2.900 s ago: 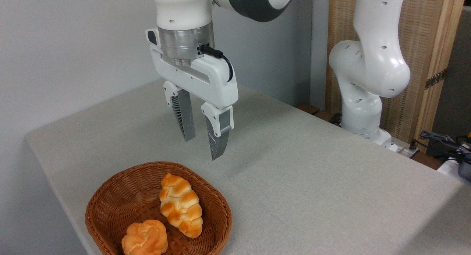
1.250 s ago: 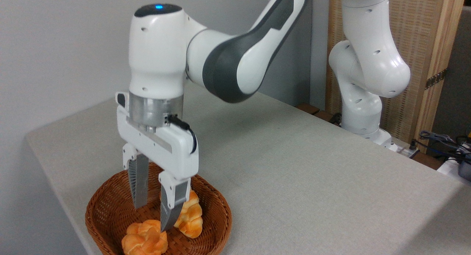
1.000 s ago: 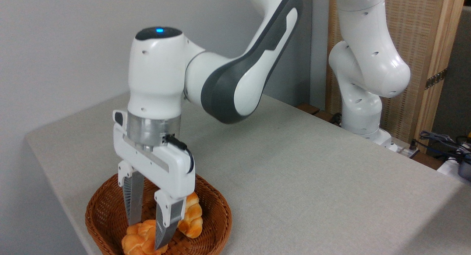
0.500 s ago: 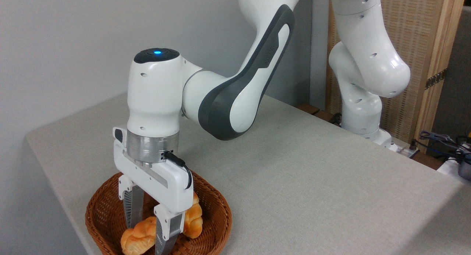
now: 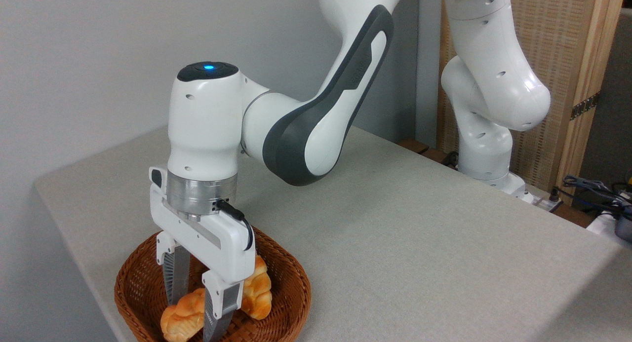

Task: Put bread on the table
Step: 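Close the gripper on the round golden bun, then lift the bun out of the basket and carry it beside the basket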

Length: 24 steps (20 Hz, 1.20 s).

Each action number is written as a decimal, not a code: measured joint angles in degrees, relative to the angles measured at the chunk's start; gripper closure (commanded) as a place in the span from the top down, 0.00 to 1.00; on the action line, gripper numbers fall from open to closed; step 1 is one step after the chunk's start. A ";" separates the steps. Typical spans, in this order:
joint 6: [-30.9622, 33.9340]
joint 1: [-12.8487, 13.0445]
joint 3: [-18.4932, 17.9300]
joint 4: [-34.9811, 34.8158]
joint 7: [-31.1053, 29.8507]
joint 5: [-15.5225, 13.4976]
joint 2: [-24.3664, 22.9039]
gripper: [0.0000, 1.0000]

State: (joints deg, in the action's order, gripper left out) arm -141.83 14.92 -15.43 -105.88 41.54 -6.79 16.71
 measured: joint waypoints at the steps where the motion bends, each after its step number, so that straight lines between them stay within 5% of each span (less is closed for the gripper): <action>1: 0.00 0.03 0.01 0.05 0.00 0.00 -0.04 0.29; 12: 2.10 0.23 0.13 0.21 0.00 0.00 -2.71 0.31; 24: 30.94 0.40 0.77 -3.77 0.00 0.00 -20.74 0.41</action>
State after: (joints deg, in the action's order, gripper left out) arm -110.89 15.32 -14.67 -109.65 41.54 -6.78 -4.03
